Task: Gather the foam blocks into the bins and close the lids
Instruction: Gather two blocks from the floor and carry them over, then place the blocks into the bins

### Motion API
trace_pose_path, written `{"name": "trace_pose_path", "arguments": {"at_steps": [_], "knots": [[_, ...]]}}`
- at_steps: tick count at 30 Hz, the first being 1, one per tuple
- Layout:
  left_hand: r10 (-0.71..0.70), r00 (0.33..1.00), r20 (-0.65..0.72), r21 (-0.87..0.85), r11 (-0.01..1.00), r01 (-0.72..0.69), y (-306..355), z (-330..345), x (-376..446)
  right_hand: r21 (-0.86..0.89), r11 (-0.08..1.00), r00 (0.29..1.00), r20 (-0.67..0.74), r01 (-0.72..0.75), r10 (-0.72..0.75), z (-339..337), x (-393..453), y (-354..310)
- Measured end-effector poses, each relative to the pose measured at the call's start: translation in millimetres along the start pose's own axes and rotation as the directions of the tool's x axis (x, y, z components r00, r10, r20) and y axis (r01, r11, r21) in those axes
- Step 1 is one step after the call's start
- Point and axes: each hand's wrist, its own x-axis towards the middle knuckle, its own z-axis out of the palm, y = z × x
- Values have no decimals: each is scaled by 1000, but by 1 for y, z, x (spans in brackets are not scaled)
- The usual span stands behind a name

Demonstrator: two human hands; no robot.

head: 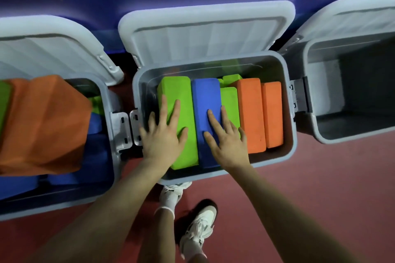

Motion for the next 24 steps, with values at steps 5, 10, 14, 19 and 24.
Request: {"name": "trace_pose_path", "arguments": {"at_steps": [5,10,14,19,24], "knots": [[-25,996,87,74,997,18,2,-19,2,-38,999,999,-24,36,-37,-6,-3,-7],[-22,997,78,110,994,13,-3,-41,-15,-28,999,999,-34,38,-39,-32,-23,-11],[-7,1000,19,106,994,5,-2,-70,-38,-33,998,996,-68,58,-60,-54,-46,-19],[70,992,-104,-3,998,-70,13,-121,-81,-11,993,980,-163,116,-117,-95,-93,-31],[143,981,-132,19,990,-142,49,-194,-138,5,987,936,-320,159,-149,-156,-167,-45]]}}
